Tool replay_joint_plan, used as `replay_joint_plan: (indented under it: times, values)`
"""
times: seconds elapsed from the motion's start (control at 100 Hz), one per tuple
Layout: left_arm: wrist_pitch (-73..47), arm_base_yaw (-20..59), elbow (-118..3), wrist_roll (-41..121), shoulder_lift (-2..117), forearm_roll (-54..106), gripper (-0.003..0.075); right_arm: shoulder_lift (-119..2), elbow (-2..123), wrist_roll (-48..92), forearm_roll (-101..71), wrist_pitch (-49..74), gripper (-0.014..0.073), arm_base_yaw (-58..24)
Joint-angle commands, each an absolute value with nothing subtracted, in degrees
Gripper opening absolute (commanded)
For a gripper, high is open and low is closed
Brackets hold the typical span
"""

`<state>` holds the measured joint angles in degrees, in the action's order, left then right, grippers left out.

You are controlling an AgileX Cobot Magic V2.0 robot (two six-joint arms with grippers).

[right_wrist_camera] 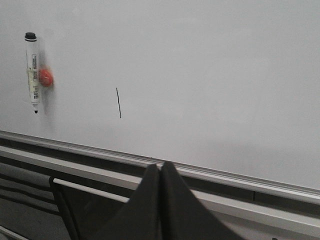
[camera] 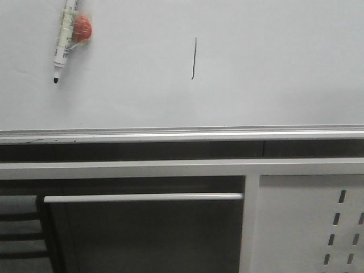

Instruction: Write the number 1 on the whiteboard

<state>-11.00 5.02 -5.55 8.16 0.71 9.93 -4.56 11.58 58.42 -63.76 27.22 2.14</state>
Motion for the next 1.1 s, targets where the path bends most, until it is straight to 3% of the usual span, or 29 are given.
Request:
replay_joint_plan:
  times: [0.0,0.17,0.25,0.51,1.09]
  values:
    - [-7.6,3.8,-5.4,5.0,-0.5,7.2,-0.0020,-5.1,13.0,58.9,-65.7,25.0,-0.0065,2.4]
    - [-5.4,2.0,-0.4,5.0,-1.5,7.2,-0.0020,-5.1,13.0,58.9,-65.7,25.0,-0.0065,2.4]
    - [1.0,1.7,2.9,4.9,-1.5,8.4,-0.0020,-5.1,13.0,58.9,-65.7,25.0,-0.0065,2.4]
    - [-5.1,1.7,2.5,4.9,-1.5,8.7,-0.0020,-5.1,13.0,58.9,-65.7,25.0,-0.0065,2.4]
    - [-4.9,1.7,2.5,4.9,-1.5,8.7,-0.0020,-5.1,13.0,58.9,-65.7,25.0,-0.0065,2.4]
